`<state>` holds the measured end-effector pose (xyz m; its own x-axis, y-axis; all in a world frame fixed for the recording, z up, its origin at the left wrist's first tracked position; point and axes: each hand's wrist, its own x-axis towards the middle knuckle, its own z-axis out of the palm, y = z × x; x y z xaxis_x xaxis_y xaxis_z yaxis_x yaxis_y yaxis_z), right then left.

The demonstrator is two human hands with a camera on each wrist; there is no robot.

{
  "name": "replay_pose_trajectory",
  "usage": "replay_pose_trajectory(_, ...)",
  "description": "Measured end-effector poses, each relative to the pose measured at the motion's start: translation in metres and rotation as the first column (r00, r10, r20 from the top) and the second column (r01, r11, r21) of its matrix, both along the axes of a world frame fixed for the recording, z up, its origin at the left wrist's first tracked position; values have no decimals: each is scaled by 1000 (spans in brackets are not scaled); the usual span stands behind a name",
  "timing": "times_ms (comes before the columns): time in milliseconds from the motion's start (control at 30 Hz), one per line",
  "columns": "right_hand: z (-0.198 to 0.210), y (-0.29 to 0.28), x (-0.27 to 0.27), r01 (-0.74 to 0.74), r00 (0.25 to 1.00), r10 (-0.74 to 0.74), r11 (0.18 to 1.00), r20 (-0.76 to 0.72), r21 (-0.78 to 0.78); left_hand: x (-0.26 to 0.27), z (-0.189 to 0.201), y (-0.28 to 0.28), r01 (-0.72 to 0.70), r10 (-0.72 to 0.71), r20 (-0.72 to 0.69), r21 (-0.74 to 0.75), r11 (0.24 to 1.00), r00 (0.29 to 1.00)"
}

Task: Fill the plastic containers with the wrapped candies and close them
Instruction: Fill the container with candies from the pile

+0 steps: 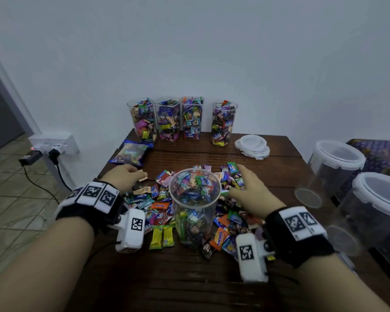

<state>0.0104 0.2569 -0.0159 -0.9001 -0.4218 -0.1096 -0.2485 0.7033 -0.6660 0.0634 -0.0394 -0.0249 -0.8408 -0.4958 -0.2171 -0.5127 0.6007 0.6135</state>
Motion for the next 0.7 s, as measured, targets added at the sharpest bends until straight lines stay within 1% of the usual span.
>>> replay_pose_trajectory(33, 0, 2, -9, 32, 999, -32, 999, 6, 26, -4, -3, 0, 18, -14, 79, -56, 998, 997)
replay_pose_trajectory(100, -2, 6, -25, 95, 994, -101, 990, 48, 104, -14, -11, -3, 42, -19, 186, -123, 991, 982)
replay_pose_trajectory(200, -6, 11, -42, 141, 979, -171, 960, 112, 242, -30, -17, -5, 43, 8, 277, -176, 983, 961)
replay_pose_trajectory(300, -11, 11, -49, 111, 978, -164, 931, 126, 348, -43, -18, 1, 62, -2, 306, -187, 980, 952)
replay_pose_trajectory(433, -14, 3, -53, 47, 986, -116, 887, 124, 460, -60, -34, -1, 87, -25, 342, -168, 982, 939)
replay_pose_trajectory(600, -12, -11, -51, -63, 983, -26, 882, 182, 467, -65, -39, 14, 69, -12, 336, -159, 985, 942)
replay_pose_trajectory(700, -12, -18, -48, -119, 981, 30, 874, 193, 471, -66, -39, 23, 171, -125, 337, -110, 979, 933)
